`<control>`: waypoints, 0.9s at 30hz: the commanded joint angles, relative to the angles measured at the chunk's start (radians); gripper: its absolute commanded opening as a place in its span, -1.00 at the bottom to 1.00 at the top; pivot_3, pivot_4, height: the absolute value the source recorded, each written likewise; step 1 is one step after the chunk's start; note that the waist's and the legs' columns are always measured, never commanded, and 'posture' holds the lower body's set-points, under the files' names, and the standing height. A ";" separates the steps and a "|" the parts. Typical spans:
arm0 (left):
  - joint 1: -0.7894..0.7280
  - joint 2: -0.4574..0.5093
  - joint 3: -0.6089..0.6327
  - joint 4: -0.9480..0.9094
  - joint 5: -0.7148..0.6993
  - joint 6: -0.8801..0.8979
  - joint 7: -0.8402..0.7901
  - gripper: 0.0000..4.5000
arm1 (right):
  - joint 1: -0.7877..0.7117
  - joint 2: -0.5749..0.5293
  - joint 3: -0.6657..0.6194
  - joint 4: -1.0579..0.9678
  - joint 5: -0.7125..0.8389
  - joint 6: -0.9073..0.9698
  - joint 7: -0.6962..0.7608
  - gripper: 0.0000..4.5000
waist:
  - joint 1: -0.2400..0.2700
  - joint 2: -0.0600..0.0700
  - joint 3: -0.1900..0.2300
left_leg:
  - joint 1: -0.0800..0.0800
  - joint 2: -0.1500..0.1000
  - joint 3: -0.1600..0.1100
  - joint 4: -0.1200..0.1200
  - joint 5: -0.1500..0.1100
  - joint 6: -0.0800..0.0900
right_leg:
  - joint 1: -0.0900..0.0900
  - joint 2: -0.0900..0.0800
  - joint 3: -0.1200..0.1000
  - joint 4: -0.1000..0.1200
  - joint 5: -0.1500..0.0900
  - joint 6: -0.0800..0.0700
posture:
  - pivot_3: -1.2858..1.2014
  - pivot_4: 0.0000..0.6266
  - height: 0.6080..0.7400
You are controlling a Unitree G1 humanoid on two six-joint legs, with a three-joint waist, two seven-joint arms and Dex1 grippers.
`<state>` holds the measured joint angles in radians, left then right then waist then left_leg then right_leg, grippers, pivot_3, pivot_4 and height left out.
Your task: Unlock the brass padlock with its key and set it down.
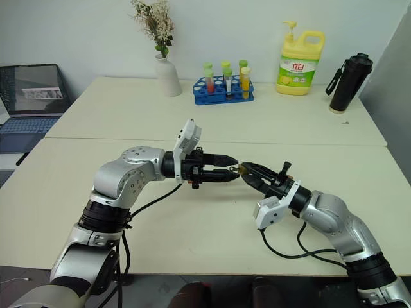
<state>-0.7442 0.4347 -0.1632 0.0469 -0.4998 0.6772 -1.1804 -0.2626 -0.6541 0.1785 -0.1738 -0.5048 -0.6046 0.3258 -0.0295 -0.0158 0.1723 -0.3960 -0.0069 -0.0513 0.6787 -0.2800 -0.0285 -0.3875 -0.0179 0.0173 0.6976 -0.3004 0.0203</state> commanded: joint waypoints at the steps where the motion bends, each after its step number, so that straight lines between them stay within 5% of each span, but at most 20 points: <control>1: -0.025 0.004 0.028 -0.014 -0.056 0.057 -0.014 0.04 | -0.009 0.004 -0.020 -0.033 0.028 -0.010 0.000 -0.59 | 0.000 0.000 0.000 | 0.000 0.000 0.000 0.000 0.000 0.000 | 0.000 0.000 0.000 0.000 0.000 0.000 | 0.03 -0.52 1.00; 12: -0.043 0.008 0.026 0.033 -0.058 0.075 -0.019 0.04 | -0.012 0.001 -0.020 -0.031 0.038 -0.010 0.010 -0.59 | 0.000 0.000 0.000 | 0.000 0.000 0.000 0.000 0.000 0.000 | 0.000 0.000 0.000 0.000 0.000 0.000 | 0.03 -0.52 1.00; 20: -0.052 -0.003 0.033 0.046 -0.066 0.073 -0.011 -0.91 | -0.004 0.001 -0.024 -0.039 0.043 -0.004 0.020 -0.59 | -0.001 0.000 0.000 | 0.000 0.000 0.000 0.000 0.000 0.000 | 0.000 0.000 0.000 0.000 0.000 0.000 | 0.03 -0.52 1.00; 27: -0.038 0.005 0.020 0.033 -0.056 0.060 -0.020 -0.93 | -0.006 -0.001 -0.026 -0.036 0.050 -0.003 0.024 -0.59 | 0.000 0.000 0.000 | 0.000 0.000 0.000 0.000 0.000 0.000 | 0.000 0.000 0.000 0.000 0.000 0.000 | 0.03 -0.52 1.00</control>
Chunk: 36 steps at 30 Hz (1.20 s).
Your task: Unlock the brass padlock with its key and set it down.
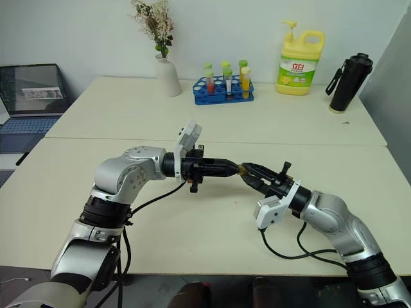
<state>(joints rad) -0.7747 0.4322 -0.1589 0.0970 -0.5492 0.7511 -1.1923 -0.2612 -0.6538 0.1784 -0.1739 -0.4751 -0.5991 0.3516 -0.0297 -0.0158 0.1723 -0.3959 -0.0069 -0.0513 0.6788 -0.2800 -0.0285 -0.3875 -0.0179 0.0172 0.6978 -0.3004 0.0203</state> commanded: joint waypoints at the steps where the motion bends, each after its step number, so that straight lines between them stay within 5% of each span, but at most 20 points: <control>1: -0.007 0.008 0.015 -0.018 -0.007 -0.014 -0.009 -0.93 | -0.008 -0.002 -0.026 -0.036 0.021 -0.009 -0.001 -0.59 | 0.000 0.000 0.000 | 0.000 0.000 0.000 0.000 0.000 0.000 | 0.000 0.000 0.000 0.000 0.000 0.000 | 0.03 -0.52 1.00; 14: -0.002 0.011 0.035 -0.027 -0.051 0.032 -0.030 -0.93 | -0.012 0.000 -0.027 -0.030 0.031 -0.014 0.002 -0.59 | 0.000 0.000 0.000 | 0.000 0.000 0.000 0.000 0.000 0.000 | 0.000 0.000 0.000 0.000 0.000 0.000 | 0.03 -0.52 1.00; 15: -0.004 0.011 0.036 -0.024 -0.047 0.030 -0.026 -0.60 | -0.012 0.001 -0.027 -0.030 0.032 -0.013 0.004 -0.59 | 0.000 0.000 0.000 | 0.000 0.000 0.000 0.000 0.000 0.000 | 0.000 0.000 0.000 0.000 0.000 0.000 | 0.03 -0.52 1.00; 17: -0.007 0.013 0.034 -0.015 -0.033 0.011 -0.025 -0.37 | -0.012 0.001 -0.028 -0.030 0.034 -0.013 0.006 -0.59 | 0.000 0.000 0.000 | 0.000 0.000 0.000 0.000 0.000 0.000 | 0.000 0.000 0.000 0.000 0.000 0.000 | 0.03 -0.52 1.00; 36: -0.019 0.025 0.035 0.036 -0.032 0.003 -0.043 -0.36 | -0.004 -0.001 -0.029 -0.032 0.048 -0.001 0.019 -0.59 | 0.000 0.000 0.000 | 0.000 0.000 0.000 0.000 0.000 0.000 | 0.000 0.000 0.000 0.000 0.000 0.000 | 0.03 -0.52 1.00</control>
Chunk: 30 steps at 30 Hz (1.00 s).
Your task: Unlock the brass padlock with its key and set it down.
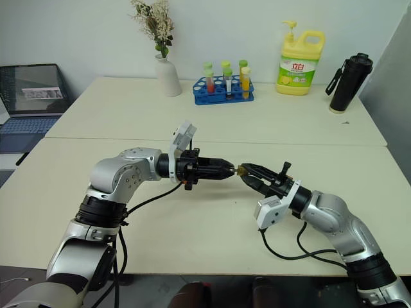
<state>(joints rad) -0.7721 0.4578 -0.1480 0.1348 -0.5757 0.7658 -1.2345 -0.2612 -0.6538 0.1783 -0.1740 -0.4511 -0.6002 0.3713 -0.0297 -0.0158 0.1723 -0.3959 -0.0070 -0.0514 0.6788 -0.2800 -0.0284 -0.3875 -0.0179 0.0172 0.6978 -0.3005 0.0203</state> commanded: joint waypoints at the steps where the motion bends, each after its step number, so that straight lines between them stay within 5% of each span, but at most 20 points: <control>1: -0.023 -0.003 0.026 -0.001 -0.010 -0.007 0.000 -0.36 | -0.004 -0.001 -0.029 -0.032 0.025 0.000 0.000 -0.59 | 0.000 0.000 0.000 | 0.000 0.000 0.000 0.000 0.000 0.000 | 0.000 0.000 0.000 0.000 0.000 0.000 | 0.03 -0.52 1.00; 5: -0.027 -0.006 0.026 0.002 -0.011 -0.011 0.002 -0.36 | -0.003 -0.002 -0.030 -0.032 0.026 0.001 0.001 -0.59 | 0.000 0.000 0.000 | 0.000 0.000 0.000 0.000 0.000 0.000 | 0.000 0.000 0.000 0.000 0.000 0.000 | 0.03 -0.52 1.00; 11: -0.026 -0.019 0.027 -0.002 -0.015 -0.016 0.009 -0.99 | -0.002 -0.002 -0.030 -0.034 0.028 0.003 0.003 -0.59 | 0.000 0.000 0.000 | 0.000 0.000 0.000 0.000 0.000 0.000 | 0.000 0.000 0.000 0.000 0.000 0.000 | 0.03 -0.52 1.00; 26: -0.002 -0.006 -0.003 -0.027 0.027 -0.099 -0.032 -1.00 | -0.001 -0.002 -0.027 -0.036 0.035 0.009 0.009 -0.59 | 0.000 0.000 0.000 | 0.000 0.000 0.000 0.000 0.000 0.000 | 0.000 0.000 0.000 0.000 0.000 0.000 | 0.03 -0.52 1.00; 30: 0.032 -0.003 -0.026 -0.048 0.099 -0.269 -0.063 -1.00 | 0.000 0.001 -0.028 -0.035 0.039 0.008 0.009 -0.59 | 0.000 0.000 0.000 | 0.000 0.000 0.000 0.000 0.000 0.000 | 0.000 0.000 0.000 0.000 0.000 0.000 | 0.03 -0.52 1.00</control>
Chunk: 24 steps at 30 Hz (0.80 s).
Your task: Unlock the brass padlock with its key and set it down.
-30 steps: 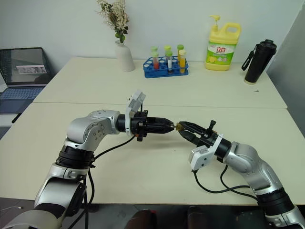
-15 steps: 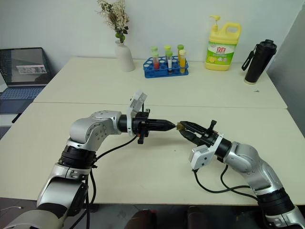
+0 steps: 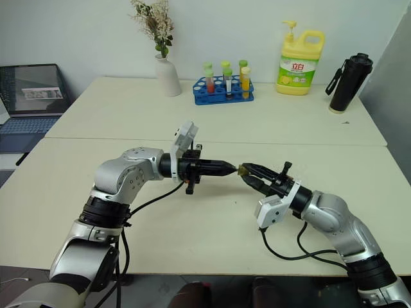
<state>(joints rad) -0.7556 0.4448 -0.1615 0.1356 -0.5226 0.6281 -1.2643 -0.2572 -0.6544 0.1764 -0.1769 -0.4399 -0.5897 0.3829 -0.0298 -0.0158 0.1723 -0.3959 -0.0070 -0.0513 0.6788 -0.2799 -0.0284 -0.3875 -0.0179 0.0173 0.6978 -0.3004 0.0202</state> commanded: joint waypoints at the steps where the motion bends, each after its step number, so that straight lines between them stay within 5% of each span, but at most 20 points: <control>1: 0.025 0.010 -0.017 -0.054 0.062 -0.172 -0.039 -1.00 | -0.003 0.002 -0.026 -0.032 0.029 -0.004 -0.002 -0.59 | 0.000 0.000 0.000 | 0.000 0.000 0.000 0.000 0.000 0.000 | 0.000 0.000 0.000 0.000 0.000 0.000 | 0.03 -0.52 1.00; 24: 0.053 -0.048 -0.042 0.035 0.284 -0.749 -0.020 -1.00 | -0.002 0.015 -0.034 -0.025 0.038 -0.003 -0.001 -0.59 | 0.001 0.000 0.000 | 0.000 0.000 0.000 0.000 -0.002 0.004 | 0.000 0.000 0.000 0.000 0.000 0.000 | 0.03 -0.52 1.00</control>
<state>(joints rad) -0.6961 0.4093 -0.1904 0.1783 -0.2404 -0.0837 -1.2870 -0.2472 -0.6479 0.1673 -0.1750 -0.4284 -0.5844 0.3932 -0.0292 -0.0158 0.1723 -0.3960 -0.0070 -0.0510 0.6788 -0.2821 -0.0244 -0.3875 -0.0179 0.0172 0.6978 -0.3004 0.0202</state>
